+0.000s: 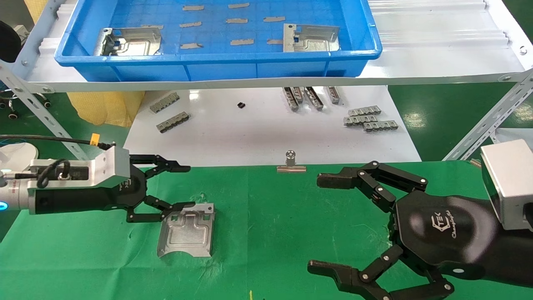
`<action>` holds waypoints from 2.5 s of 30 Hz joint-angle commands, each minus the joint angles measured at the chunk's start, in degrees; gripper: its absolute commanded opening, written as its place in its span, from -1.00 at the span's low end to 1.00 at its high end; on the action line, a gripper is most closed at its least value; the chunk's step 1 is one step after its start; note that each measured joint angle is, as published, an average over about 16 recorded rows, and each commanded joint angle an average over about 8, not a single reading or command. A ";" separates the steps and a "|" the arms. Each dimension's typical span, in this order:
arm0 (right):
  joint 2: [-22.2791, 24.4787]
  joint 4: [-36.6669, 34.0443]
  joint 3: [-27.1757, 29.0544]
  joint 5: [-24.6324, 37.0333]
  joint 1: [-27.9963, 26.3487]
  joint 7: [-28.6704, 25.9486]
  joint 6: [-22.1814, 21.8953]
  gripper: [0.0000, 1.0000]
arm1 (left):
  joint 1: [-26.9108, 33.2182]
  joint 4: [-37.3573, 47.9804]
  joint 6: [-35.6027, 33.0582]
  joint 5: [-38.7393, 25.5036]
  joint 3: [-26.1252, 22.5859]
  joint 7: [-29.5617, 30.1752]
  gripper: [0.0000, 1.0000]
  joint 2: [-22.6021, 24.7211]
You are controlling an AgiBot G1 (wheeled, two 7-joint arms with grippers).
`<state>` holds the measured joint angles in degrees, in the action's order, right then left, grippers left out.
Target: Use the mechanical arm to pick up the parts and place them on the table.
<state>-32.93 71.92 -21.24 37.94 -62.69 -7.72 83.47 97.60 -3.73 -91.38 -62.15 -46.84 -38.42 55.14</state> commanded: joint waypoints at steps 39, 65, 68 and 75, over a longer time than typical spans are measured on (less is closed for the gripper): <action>0.00 -0.01 -0.01 -0.01 0.00 0.00 0.00 1.00 | -17.69 -34.33 2.82 9.87 15.07 23.87 1.00 -9.89; 0.01 -0.01 -0.02 -0.01 -0.01 0.01 -0.01 1.00 | -33.29 -64.53 5.25 18.73 28.46 45.38 1.00 -18.59; 0.01 -0.01 -0.02 -0.01 -0.01 0.01 -0.01 1.00 | -34.80 -67.45 5.49 19.58 29.76 47.46 1.00 -19.43; 0.01 -0.02 -0.02 -0.02 0.00 0.01 -0.02 1.00 | -36.98 -71.70 5.79 20.92 31.65 49.98 1.00 -20.64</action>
<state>-32.92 71.90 -21.25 37.92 -62.69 -7.71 83.46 61.01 -74.63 -85.62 -41.46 -15.54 11.12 34.72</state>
